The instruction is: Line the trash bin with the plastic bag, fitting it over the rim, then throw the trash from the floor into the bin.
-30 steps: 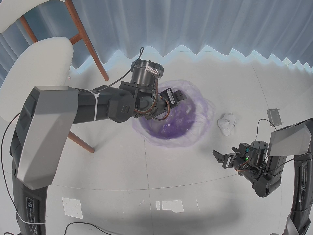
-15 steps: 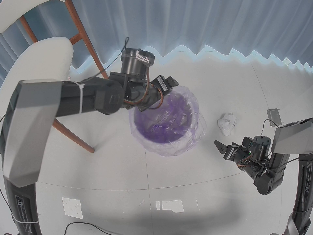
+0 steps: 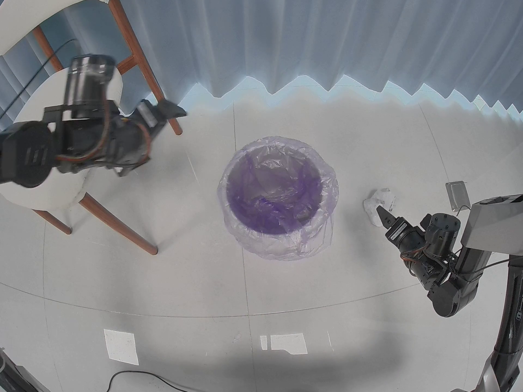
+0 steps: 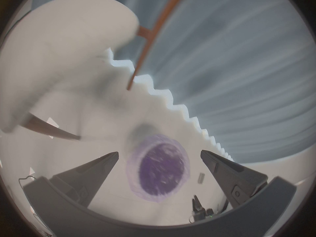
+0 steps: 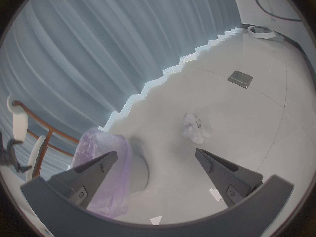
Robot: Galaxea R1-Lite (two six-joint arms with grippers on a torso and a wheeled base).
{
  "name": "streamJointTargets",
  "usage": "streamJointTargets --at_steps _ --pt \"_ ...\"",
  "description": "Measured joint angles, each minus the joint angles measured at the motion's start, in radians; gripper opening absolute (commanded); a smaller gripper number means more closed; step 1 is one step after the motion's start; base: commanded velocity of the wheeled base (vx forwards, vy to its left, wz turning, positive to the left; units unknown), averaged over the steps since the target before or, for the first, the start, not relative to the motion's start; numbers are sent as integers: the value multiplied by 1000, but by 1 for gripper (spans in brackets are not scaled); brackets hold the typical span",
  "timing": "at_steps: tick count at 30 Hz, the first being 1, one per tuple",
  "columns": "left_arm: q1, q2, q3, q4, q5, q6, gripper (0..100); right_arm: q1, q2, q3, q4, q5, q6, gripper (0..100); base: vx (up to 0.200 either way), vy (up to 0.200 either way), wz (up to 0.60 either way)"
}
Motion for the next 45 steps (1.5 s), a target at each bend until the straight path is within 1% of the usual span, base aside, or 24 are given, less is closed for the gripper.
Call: streamJointTargets --at_steps 3,5,6,7,9,11,13,16,20,22,26,31,41,45 --pt "131 -106 142 -44 -11 0 100 -19 -9 -12 28 14 3 100 0 0 0" --pt "214 -174 235 -74 -23 0 100 -39 -17 -22 64 51 -14 100 0 0 0" --pt "266 -219 296 -99 -37 0 100 -57 -23 -30 99 84 -32 100 0 0 0" --pt "287 -239 322 -107 -40 0 100 -65 -25 -35 119 99 -43 100 0 0 0" --pt "356 -305 402 -127 -47 1 100 -96 -34 -53 213 151 -85 100 0 0 0" --pt "398 -363 462 -139 -50 2 100 -122 -40 -73 314 194 -129 100 0 0 0" --pt "423 -424 517 -155 -59 2 100 -154 -45 -99 412 230 -180 100 0 0 0" --pt "450 -513 593 -166 -64 6 100 -199 -43 -143 507 259 -242 100 0 0 0" --pt "467 -616 681 -175 -67 14 100 -231 -24 -200 556 278 -281 100 0 0 0" --pt "471 -656 716 -176 -67 21 100 -239 -8 -227 577 279 -286 100 0 0 0" --pt "475 -725 771 -178 -68 41 100 -238 32 -308 667 278 -291 100 0 0 0" --pt "477 -767 795 -179 -68 51 100 -236 79 -430 750 274 -292 100 0 0 0" --pt "476 -793 801 -179 -74 78 100 -238 206 -843 932 253 -298 100 0 0 0" --pt "475 -795 801 -179 -77 85 100 -244 280 -1025 1008 234 -323 100 0 0 0"
